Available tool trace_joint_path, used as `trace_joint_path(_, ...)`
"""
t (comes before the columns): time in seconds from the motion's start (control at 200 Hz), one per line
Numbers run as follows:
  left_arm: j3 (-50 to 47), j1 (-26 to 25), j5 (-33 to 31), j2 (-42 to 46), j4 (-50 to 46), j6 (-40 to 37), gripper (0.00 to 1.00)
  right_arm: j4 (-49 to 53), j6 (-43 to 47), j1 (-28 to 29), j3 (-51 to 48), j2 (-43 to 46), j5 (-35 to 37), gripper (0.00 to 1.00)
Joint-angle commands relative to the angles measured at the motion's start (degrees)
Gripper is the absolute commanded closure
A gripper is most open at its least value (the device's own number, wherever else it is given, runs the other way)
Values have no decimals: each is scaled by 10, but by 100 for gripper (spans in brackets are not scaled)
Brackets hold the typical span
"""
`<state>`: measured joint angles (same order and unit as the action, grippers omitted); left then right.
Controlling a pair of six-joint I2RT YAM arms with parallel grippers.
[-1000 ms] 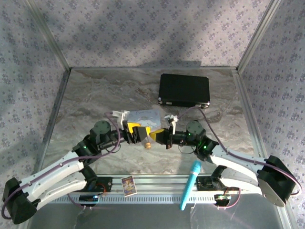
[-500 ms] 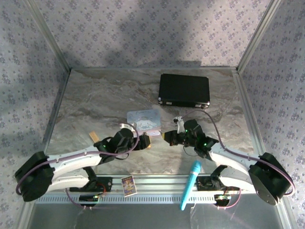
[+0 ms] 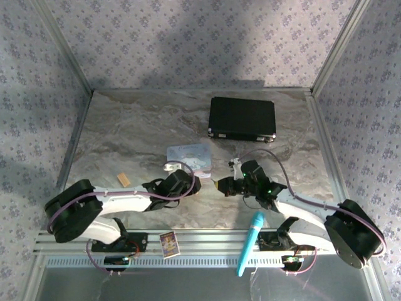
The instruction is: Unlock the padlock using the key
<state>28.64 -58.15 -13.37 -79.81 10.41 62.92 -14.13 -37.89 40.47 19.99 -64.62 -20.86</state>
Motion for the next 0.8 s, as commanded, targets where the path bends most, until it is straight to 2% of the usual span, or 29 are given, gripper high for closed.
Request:
trace_joint_path(0.0, 14, -3, -10, -27, 10, 13, 35, -16, 2, 1, -7, -14, -12, 100)
trace_joint_path(0.085, 22, -3, -3, -45, 11, 13, 36, -24, 0, 3, -8, -19, -10, 100)
trace_joint_path(0.19, 50, -3, -3, -66, -31, 13, 39, -25, -2, 6, -7, -23, -7, 100)
trace_joint_path(0.35, 58, -4, 4, -80, -31, 18, 50, -29, 3, 12, -9, -29, -7, 100)
trace_joint_path(0.46, 54, -4, 7, -84, -28, 23, 63, -34, 5, 12, -9, -43, -15, 100)
trace_joint_path(0.575, 58, -4, 9, -88, -33, 25, 67, -41, 3, 13, -8, -59, -23, 100)
trace_joint_path(0.7, 60, -4, 10, -88, -41, 26, 79, -50, -2, 19, -8, -72, -30, 100)
trace_joint_path(0.8, 60, -3, 9, -88, -43, 29, 81, -88, -17, 24, -19, -89, -49, 100)
